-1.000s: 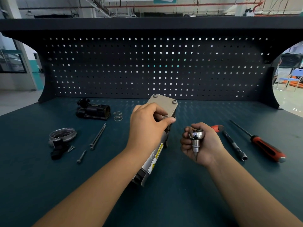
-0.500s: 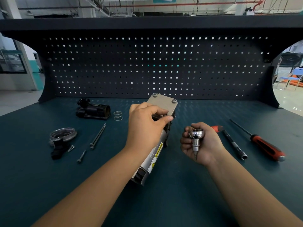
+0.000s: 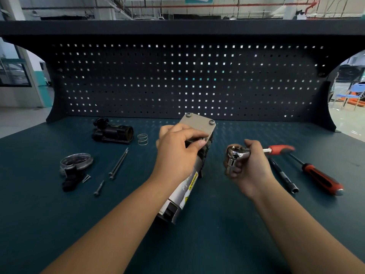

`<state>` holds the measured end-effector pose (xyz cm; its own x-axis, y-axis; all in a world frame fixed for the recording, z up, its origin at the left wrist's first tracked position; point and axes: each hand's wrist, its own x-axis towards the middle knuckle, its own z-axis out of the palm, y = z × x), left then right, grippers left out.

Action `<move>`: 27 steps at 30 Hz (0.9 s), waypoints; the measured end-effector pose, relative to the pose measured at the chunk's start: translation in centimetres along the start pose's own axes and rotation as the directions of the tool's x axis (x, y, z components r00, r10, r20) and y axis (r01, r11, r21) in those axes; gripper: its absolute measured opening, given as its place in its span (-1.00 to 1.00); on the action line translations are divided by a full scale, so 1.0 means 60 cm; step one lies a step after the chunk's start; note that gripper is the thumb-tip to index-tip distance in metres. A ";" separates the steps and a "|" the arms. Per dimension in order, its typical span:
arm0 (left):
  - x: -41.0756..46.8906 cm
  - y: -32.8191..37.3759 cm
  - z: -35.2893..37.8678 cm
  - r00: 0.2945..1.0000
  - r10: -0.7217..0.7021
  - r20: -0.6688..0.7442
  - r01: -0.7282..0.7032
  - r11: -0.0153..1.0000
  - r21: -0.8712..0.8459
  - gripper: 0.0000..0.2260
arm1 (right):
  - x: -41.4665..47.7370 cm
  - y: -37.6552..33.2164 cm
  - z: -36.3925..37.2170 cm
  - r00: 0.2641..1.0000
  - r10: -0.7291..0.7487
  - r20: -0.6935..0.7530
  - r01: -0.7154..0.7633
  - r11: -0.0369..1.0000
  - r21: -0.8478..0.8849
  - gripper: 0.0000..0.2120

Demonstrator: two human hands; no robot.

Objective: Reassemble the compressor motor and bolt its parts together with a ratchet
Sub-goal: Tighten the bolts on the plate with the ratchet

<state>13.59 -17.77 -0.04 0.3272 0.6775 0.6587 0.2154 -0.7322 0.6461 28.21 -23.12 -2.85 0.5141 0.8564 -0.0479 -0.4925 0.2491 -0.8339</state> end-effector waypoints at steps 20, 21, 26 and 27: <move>-0.003 0.001 -0.001 0.998 -0.029 -0.049 0.024 0.995 -0.098 -0.70 | -0.015 -0.038 0.108 0.829 -0.488 0.275 0.518 0.854 -0.046 -0.75; -0.003 0.000 -0.001 0.998 -0.030 -0.048 0.026 0.995 -0.096 -0.70 | -0.015 -0.038 0.109 0.824 -0.494 0.278 0.525 0.850 -0.047 -0.74; -0.002 0.001 -0.001 0.998 -0.019 -0.064 0.013 0.995 -0.101 -0.72 | -0.013 -0.043 0.110 0.814 -0.501 0.294 0.541 0.838 -0.069 -0.75; -0.002 0.001 -0.001 0.998 -0.019 -0.063 0.012 0.995 -0.103 -0.73 | -0.012 -0.044 0.108 0.810 -0.504 0.300 0.548 0.832 -0.083 -0.76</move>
<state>13.51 -17.90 -0.07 0.2649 0.6941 0.6693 0.1238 -0.7129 0.6903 24.58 -21.44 2.97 0.4540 0.7039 0.5463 -0.0698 0.6393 -0.7658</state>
